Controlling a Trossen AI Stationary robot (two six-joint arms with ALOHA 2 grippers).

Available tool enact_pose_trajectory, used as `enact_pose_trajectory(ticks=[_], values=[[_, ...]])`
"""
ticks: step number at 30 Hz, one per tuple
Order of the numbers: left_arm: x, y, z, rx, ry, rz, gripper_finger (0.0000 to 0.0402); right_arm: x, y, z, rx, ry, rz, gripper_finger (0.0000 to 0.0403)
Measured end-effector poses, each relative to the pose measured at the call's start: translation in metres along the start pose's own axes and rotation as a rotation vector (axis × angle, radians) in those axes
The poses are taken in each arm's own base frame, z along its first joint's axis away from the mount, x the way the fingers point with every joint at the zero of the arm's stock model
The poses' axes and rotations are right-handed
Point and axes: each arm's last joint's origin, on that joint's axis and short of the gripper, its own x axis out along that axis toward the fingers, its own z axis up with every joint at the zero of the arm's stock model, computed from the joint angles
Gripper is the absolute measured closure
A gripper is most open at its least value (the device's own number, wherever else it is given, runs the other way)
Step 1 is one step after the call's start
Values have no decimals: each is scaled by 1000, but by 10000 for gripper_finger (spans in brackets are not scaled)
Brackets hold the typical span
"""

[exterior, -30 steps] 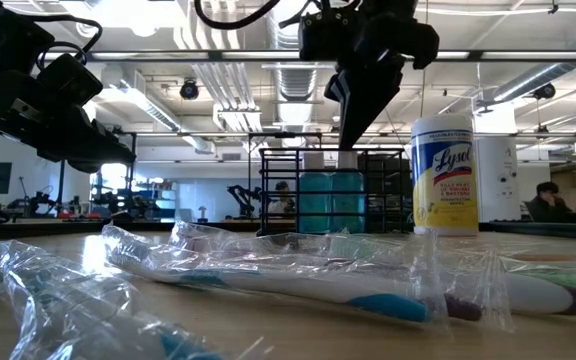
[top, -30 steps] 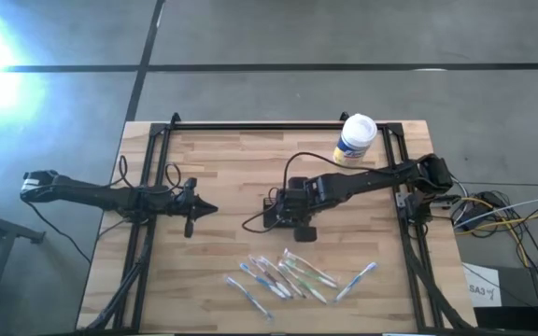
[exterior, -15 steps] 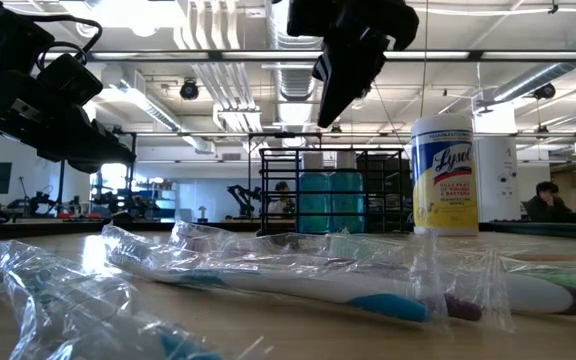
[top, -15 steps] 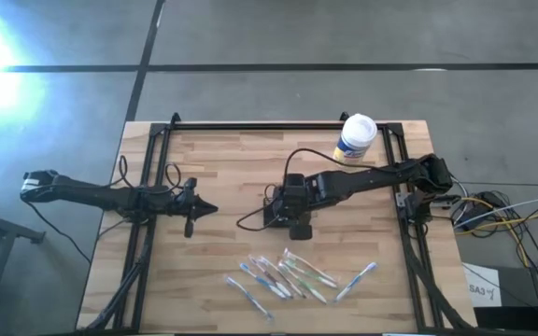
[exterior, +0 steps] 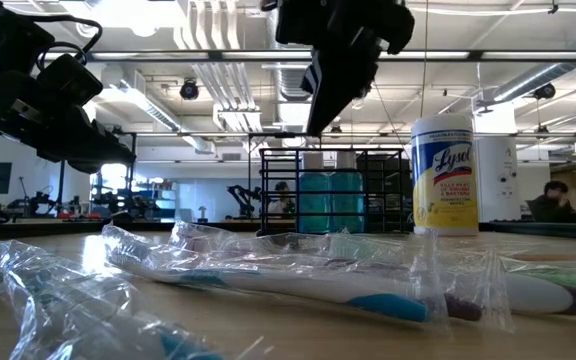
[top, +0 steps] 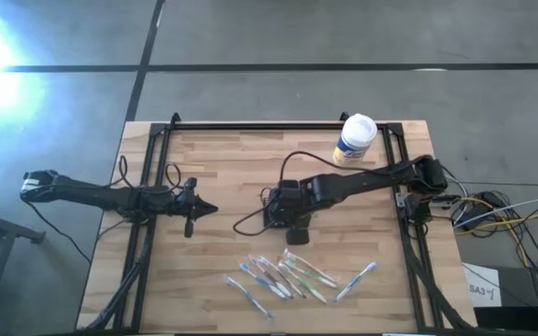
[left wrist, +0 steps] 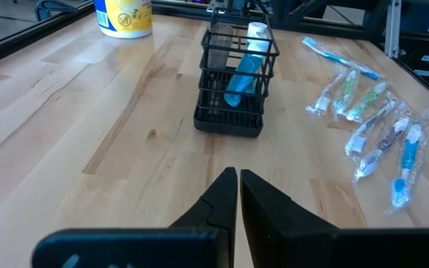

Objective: Pick & Place toothbrushing station
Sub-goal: Adjust the blue mouthwash in the black mesh organizer

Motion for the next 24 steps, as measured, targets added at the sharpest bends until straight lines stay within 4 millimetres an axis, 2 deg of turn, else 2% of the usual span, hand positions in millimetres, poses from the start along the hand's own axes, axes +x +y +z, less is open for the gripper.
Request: enact_pose_trajectory(ticks=[5, 24], values=[[0, 0, -1, 1, 8, 1, 378, 7, 0, 0, -6, 13, -4, 394], [0, 0, -2, 2, 16, 2, 378, 10, -14, -4, 19, 32, -70, 394]])
